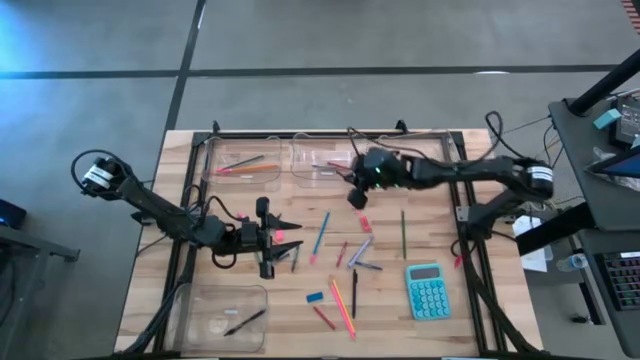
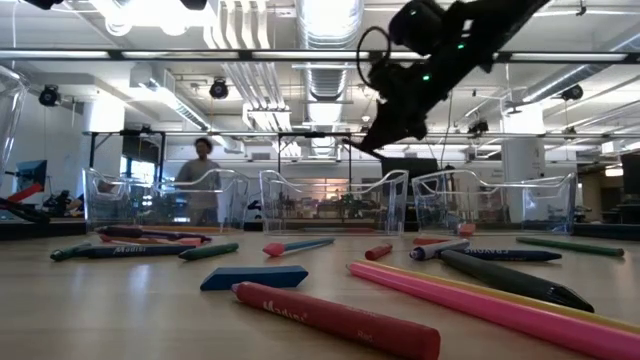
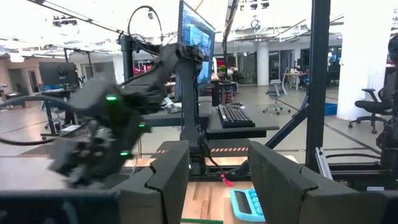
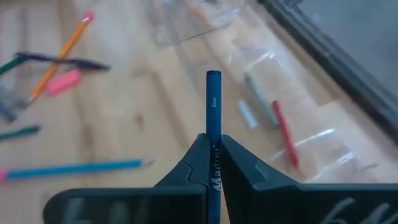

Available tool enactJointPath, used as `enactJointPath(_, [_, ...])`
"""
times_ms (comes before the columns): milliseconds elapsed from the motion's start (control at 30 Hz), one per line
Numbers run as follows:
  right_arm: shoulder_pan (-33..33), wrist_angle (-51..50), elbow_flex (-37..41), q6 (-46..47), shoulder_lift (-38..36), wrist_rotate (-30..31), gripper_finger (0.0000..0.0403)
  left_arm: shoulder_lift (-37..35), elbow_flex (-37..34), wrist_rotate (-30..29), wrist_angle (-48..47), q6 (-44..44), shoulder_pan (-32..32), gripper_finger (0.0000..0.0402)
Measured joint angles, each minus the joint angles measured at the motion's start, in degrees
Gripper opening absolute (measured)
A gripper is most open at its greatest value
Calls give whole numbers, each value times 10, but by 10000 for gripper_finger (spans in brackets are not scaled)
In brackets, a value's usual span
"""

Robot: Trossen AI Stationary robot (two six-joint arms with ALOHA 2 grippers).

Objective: Sort crayons/erasers/pens/pencils in bins
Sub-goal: Put the blue crayon into the top middle transparent bin, then put the green colored pencil into the top left transparent bin

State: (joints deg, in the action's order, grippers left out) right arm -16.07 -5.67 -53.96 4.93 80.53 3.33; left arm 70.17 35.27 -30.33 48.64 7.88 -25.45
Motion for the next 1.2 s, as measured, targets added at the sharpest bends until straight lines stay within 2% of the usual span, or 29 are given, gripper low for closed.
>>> enactJointPath(100, [-26, -5, -52, -20, 45, -23, 11, 0, 0, 0, 0, 0, 0, 150])
enactJointPath(333, [-59, -72, -159, -72, 160, -24, 18, 0, 0, 0, -1, 0, 0, 150])
enactJointPath(600, [-73, -118, -215, -96, 225, -23, 96, 0, 0, 0, -4, 0, 0, 150])
enactJointPath(767, [-72, -162, -218, -99, 207, -23, 152, 0, 0, 0, -13, 0, 0, 150])
enactJointPath(867, [-68, -223, -218, -91, 175, -23, 174, 0, 0, 0, -12, 0, 0, 150])
enactJointPath(1033, [-33, -348, -202, -43, 105, -23, 186, 0, 0, 0, -12, 0, 0, 151])
enactJointPath(1200, [48, -435, -172, 8, 23, -17, 187, 0, 0, -1, -12, 0, 0, 151])
